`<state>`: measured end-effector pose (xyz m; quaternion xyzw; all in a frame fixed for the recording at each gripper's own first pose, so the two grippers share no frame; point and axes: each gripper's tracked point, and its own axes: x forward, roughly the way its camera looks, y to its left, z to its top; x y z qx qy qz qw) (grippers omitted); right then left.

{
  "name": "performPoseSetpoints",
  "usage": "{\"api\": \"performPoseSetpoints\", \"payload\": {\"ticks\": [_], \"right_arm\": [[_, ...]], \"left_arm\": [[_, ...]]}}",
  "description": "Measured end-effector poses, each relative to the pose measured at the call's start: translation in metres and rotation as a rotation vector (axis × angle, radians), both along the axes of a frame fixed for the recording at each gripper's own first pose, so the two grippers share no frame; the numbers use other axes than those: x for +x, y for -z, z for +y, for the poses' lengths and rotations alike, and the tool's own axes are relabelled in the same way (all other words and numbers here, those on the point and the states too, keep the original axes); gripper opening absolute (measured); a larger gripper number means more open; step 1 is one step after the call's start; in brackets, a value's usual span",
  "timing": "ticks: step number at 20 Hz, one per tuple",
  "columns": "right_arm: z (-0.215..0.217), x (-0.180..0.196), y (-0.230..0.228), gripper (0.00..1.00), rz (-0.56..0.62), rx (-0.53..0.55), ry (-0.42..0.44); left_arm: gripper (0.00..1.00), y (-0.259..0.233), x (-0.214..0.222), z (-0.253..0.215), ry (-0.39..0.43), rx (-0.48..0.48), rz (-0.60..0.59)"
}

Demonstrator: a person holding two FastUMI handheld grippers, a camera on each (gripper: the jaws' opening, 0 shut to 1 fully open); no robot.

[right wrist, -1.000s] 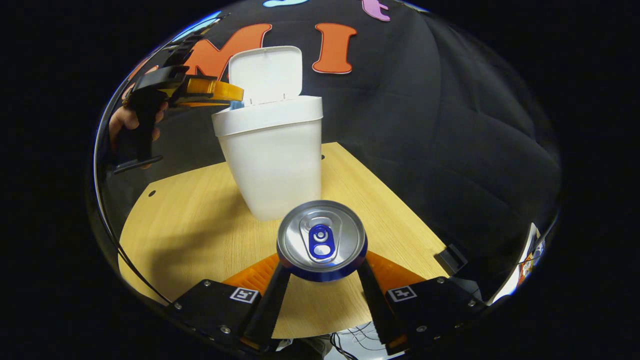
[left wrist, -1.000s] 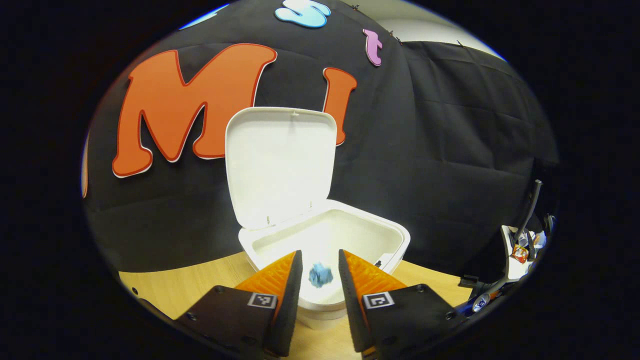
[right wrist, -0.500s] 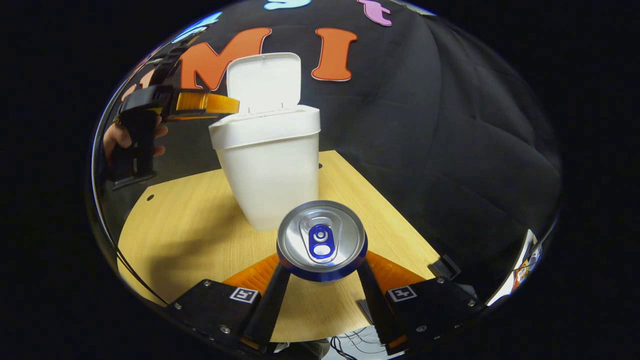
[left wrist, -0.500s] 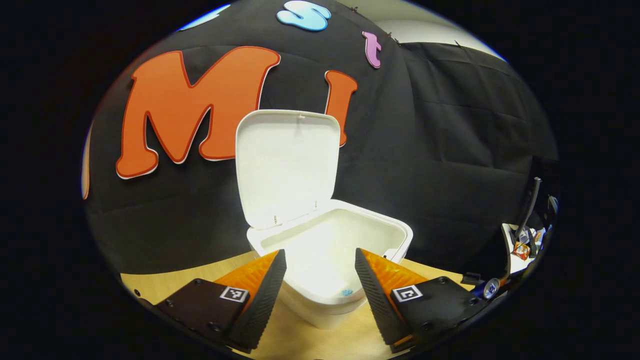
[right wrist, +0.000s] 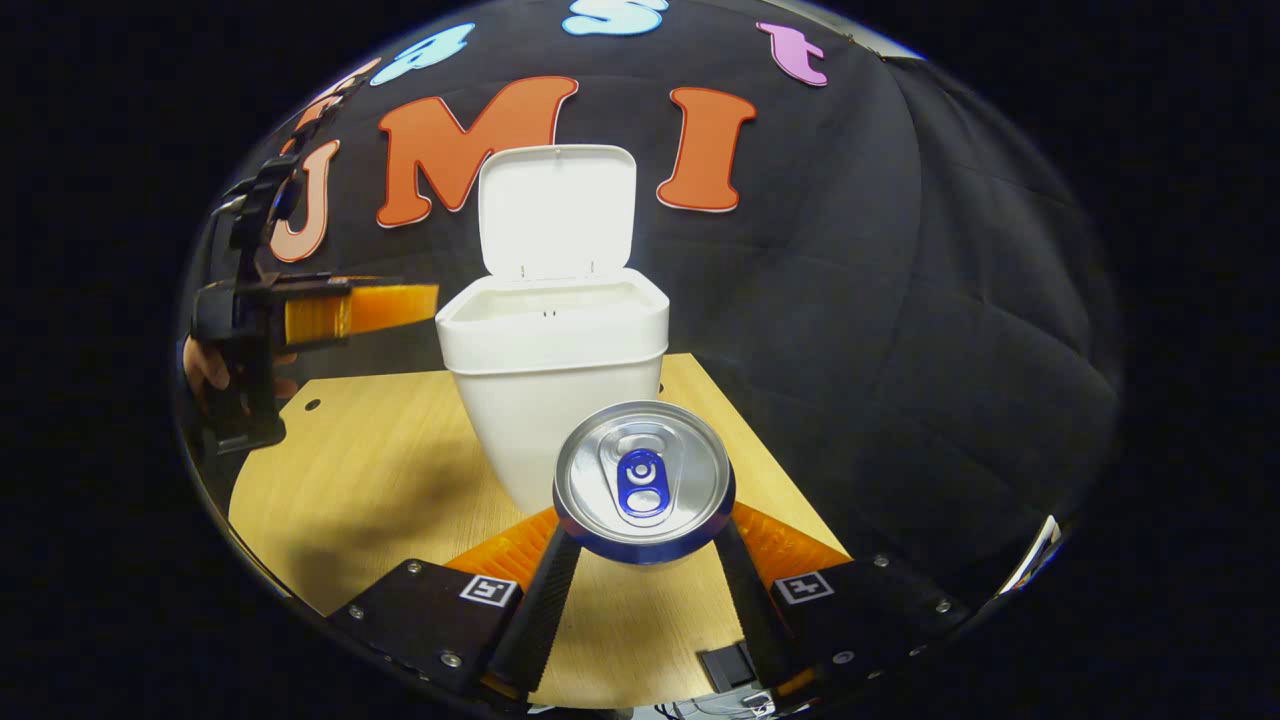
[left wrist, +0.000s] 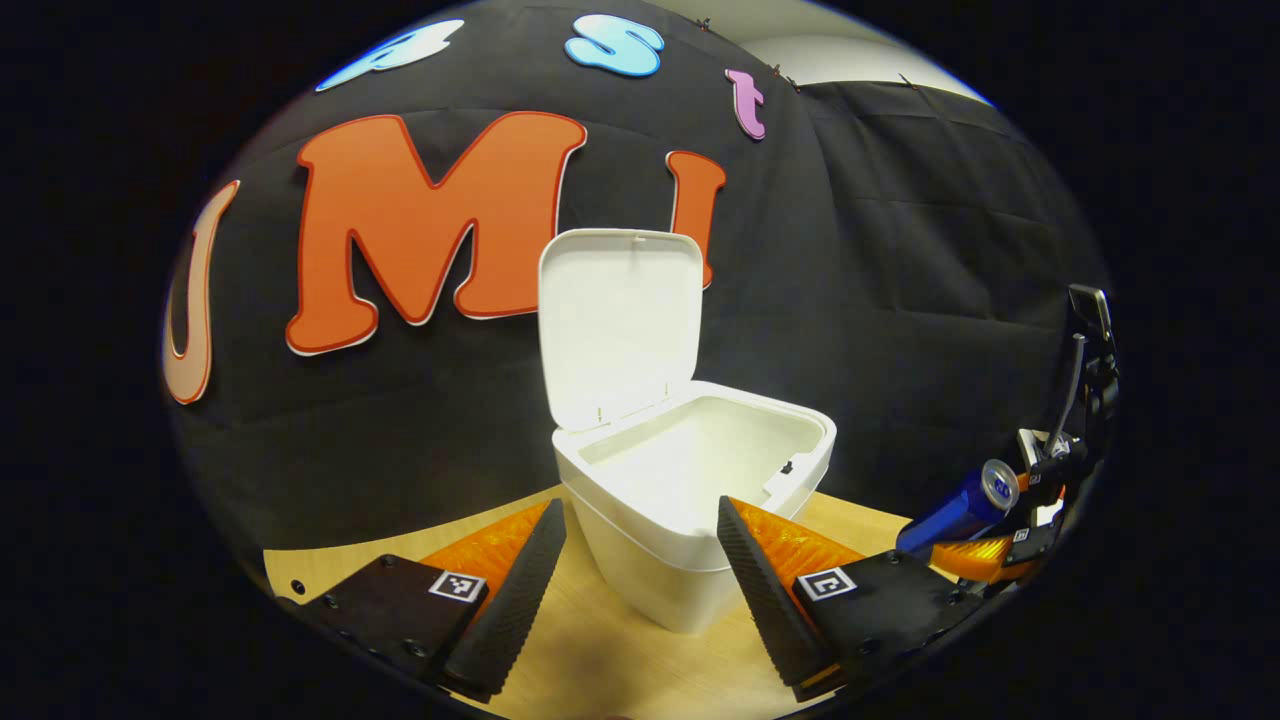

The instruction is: Press the lid of the desktop garbage bin to open it, pick up the crumpled paper on the desktop and throw it into the bin, then pick up the pop can on the desktop and drop it into the bin, and finally close the garbage bin lid.

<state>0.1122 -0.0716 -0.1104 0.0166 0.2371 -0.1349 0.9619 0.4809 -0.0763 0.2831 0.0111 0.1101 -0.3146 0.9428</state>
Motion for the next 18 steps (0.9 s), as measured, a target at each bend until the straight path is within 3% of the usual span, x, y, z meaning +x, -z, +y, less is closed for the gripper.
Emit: {"api": "performPoseSetpoints", "payload": {"ticks": [1,7,8,9,10,11,12,13,18], "right_arm": [[0.000,0.006,-0.008,0.79,-0.009,-0.009,-0.003],[-0.003,0.035,-0.047,0.78,-0.061,-0.076,-0.072],[-0.003,0.039,-0.053,0.74,-0.069,-0.082,-0.080],[-0.003,0.045,-0.058,0.78,-0.075,-0.085,-0.089],[-0.003,0.048,-0.063,0.74,-0.084,-0.088,-0.094],[-0.002,0.053,-0.067,0.78,-0.097,-0.083,-0.094],[0.000,0.057,-0.071,0.74,-0.111,-0.075,-0.100],[0.003,0.063,-0.075,0.78,-0.122,-0.072,-0.107],[0.017,0.090,-0.098,0.78,-0.170,-0.090,-0.161]], "left_arm": [[0.98,0.000,-0.002,0.007,-0.014,-0.002,0.001],[0.97,0.011,-0.011,0.054,-0.112,-0.003,0.021],[0.96,0.013,-0.012,0.063,-0.130,-0.004,0.027],[0.97,0.016,-0.015,0.071,-0.148,-0.005,0.032],[0.97,0.018,-0.016,0.080,-0.168,-0.008,0.038],[0.97,0.022,-0.017,0.087,-0.185,-0.010,0.051],[0.98,0.025,-0.018,0.096,-0.206,-0.012,0.062],[0.97,0.027,-0.018,0.105,-0.230,-0.011,0.068],[0.98,0.036,-0.028,0.151,-0.336,-0.003,0.083]]}}
